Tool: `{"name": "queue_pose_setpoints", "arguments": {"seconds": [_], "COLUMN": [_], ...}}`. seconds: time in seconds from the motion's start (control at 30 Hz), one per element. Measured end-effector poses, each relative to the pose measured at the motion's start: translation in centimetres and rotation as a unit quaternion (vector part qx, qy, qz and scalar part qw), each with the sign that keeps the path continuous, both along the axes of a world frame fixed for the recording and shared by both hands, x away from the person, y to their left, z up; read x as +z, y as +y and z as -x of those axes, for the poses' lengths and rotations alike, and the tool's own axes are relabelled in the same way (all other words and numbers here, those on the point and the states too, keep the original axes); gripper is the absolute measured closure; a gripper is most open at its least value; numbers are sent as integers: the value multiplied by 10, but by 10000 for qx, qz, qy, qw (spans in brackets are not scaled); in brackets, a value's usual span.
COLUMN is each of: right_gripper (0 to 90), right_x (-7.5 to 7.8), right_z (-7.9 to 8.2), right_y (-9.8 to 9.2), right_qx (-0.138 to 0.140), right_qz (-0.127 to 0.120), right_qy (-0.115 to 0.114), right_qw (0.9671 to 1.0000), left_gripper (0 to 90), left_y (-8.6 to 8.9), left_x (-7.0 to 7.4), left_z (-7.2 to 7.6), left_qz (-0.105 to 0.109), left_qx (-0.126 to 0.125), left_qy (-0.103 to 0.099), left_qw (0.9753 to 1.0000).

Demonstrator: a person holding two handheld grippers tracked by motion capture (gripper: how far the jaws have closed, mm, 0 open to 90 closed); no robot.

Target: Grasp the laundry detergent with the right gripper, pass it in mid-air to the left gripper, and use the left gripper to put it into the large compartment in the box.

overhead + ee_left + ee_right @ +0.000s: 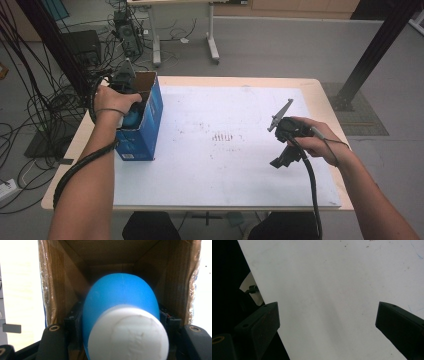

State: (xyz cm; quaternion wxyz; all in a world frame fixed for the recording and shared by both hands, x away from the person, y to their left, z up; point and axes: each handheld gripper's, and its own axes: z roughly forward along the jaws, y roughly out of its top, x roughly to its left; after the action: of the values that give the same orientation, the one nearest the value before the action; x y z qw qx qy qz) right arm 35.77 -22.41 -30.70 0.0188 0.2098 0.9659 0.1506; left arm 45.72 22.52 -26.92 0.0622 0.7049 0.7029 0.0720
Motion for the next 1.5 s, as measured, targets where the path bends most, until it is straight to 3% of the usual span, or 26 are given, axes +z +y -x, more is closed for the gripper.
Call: {"name": "queue_pose_setpoints", "arguments": {"seconds": [0.93, 1.5], "right_gripper": [54, 54], "right_x": [-2, -1], "right_z": [-1, 1], "right_y": [2, 1], "right_qx": [23, 45], "right_qz": [6, -14], "right_qy": [41, 11], "right_qw": [10000, 10000], "left_gripper": [354, 341], "left_y": [0, -3], "left_x": [2, 29], "left_z": [0, 5], "left_qz": [5, 29], "left_qx": [-3, -51], "left_qy": [44, -24], "left_qw": [10000, 10000]}}
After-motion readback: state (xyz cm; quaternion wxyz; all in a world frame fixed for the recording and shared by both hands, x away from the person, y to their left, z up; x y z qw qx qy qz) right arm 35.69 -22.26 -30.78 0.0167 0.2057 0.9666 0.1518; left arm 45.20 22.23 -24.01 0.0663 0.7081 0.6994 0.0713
